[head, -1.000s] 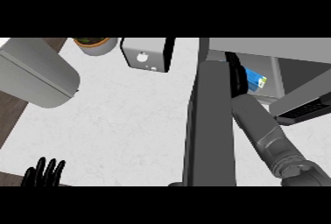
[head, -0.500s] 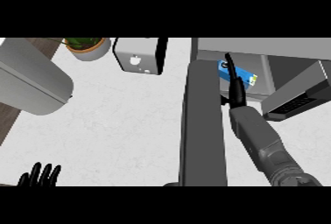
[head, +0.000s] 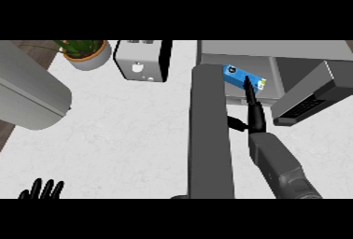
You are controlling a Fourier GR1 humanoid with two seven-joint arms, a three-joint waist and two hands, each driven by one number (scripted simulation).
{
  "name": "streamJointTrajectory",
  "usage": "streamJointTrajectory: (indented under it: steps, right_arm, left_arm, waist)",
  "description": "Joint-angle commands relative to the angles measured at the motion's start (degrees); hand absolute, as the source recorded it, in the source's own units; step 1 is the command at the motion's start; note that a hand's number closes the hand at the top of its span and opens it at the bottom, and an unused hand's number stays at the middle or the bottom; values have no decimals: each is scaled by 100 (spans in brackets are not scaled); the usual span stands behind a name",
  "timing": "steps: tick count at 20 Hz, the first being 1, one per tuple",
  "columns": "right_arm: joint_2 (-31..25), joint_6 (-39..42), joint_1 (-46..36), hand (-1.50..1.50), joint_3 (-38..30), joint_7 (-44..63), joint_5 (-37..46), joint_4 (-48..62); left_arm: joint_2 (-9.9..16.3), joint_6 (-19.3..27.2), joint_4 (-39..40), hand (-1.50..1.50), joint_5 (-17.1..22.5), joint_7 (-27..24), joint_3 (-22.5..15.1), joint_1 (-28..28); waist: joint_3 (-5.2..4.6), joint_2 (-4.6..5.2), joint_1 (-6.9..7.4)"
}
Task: Pick up the milk, place it into the microwave and close the microwave
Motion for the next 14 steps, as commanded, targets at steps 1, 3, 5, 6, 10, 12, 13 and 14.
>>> streamJointTrajectory:
  steps: [1,3,5,6,10,12,13,14]
  right_arm:
    - [37,431,426,-150,-10,-603,-23,-69]
    - [51,691,546,-150,-32,-700,-49,-35]
    - [-84,1004,495,-150,33,-498,3,-14]
    - [-28,1150,666,-150,81,-711,27,-95]
    - [251,1182,1001,-150,262,-751,137,-227]
    - [-233,1750,1270,-150,253,-781,75,-452]
    - [-274,1612,1445,-150,231,-880,76,-402]
    - [-110,1562,1610,-150,277,-914,50,-674]
  left_arm:
    - [-5,44,-166,-150,4,192,-40,155]
    - [93,-49,-160,-150,90,269,34,111]
    - [14,-9,130,-150,-143,120,-11,-47]
    - [-12,-129,345,-150,-283,-105,-140,39]
    - [69,-29,52,-150,-436,326,-275,42]
    - [84,-13,87,-150,-465,378,-235,-11]
    - [-133,189,-173,-150,-753,399,-599,208]
    - [-155,34,483,-150,-828,-38,-536,70]
  waist:
    - [-10,-71,-163]
    - [-9,-65,-161]
    - [-13,-79,-190]
    - [-16,-94,-216]
    - [-19,-120,-284]
    - [-22,-137,-337]
    - [-18,-128,-303]
    - [-27,-156,-364]
